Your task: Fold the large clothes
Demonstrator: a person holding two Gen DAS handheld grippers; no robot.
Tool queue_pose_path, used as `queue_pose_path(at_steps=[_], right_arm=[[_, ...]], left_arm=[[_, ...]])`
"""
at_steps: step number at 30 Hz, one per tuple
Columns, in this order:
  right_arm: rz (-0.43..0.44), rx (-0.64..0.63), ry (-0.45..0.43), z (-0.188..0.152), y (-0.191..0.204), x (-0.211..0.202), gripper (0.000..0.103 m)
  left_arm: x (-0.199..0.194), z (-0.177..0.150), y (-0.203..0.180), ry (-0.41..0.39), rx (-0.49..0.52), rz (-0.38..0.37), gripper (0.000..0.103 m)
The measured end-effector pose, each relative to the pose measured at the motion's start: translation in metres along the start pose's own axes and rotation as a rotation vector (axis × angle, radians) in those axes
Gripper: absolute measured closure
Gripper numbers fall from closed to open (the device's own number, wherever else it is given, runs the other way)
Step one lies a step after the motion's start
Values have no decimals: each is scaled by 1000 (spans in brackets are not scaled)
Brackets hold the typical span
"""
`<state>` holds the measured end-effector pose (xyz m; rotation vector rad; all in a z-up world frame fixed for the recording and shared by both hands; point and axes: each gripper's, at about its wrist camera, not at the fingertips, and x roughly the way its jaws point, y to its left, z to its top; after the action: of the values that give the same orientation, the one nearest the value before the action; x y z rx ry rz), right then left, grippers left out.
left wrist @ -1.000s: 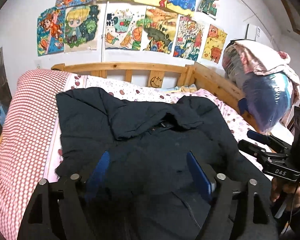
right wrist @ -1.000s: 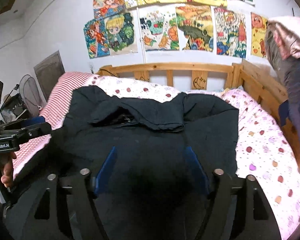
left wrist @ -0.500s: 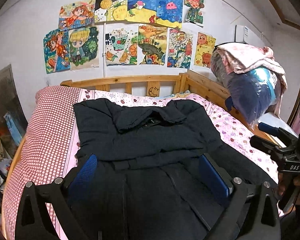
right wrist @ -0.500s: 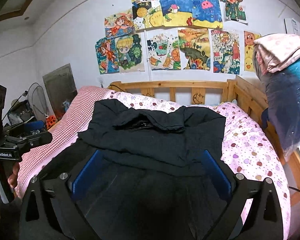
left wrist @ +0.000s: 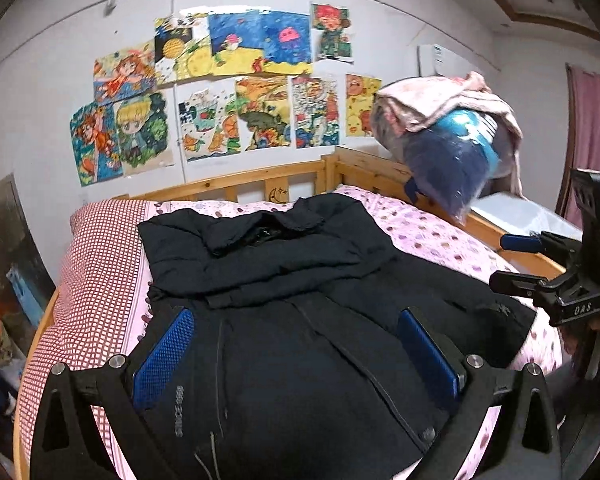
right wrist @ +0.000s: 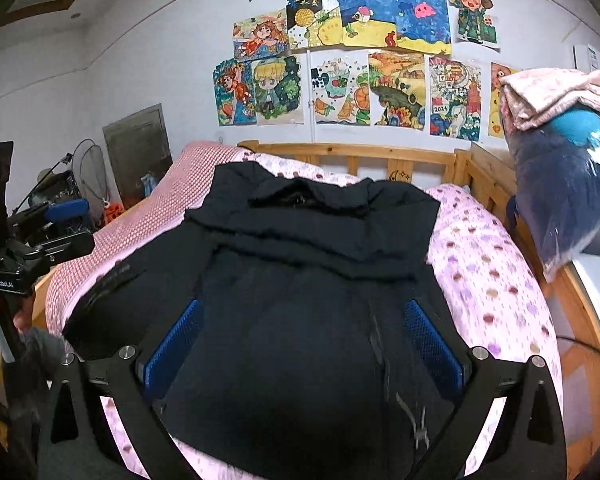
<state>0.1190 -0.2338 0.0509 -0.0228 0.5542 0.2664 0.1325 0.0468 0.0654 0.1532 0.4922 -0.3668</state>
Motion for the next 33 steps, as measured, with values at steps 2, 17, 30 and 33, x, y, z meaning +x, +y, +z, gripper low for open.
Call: queue_pose_path(at_steps=[2, 17, 30, 33], right_arm=[[-2, 15, 7, -10, -2, -6, 4], [-31, 1, 79, -71, -6, -7, 4], [5, -139, 117, -91, 33, -5, 4], [-9, -154, 143, -93, 35, -2, 4]], left_arm=[[-4, -6, -3, 7, 7, -17, 0], [-16, -80, -3, 85, -34, -22, 0], [-10, -131, 1, 151, -62, -14, 0], [-7, -139, -3, 156, -60, -2, 0]])
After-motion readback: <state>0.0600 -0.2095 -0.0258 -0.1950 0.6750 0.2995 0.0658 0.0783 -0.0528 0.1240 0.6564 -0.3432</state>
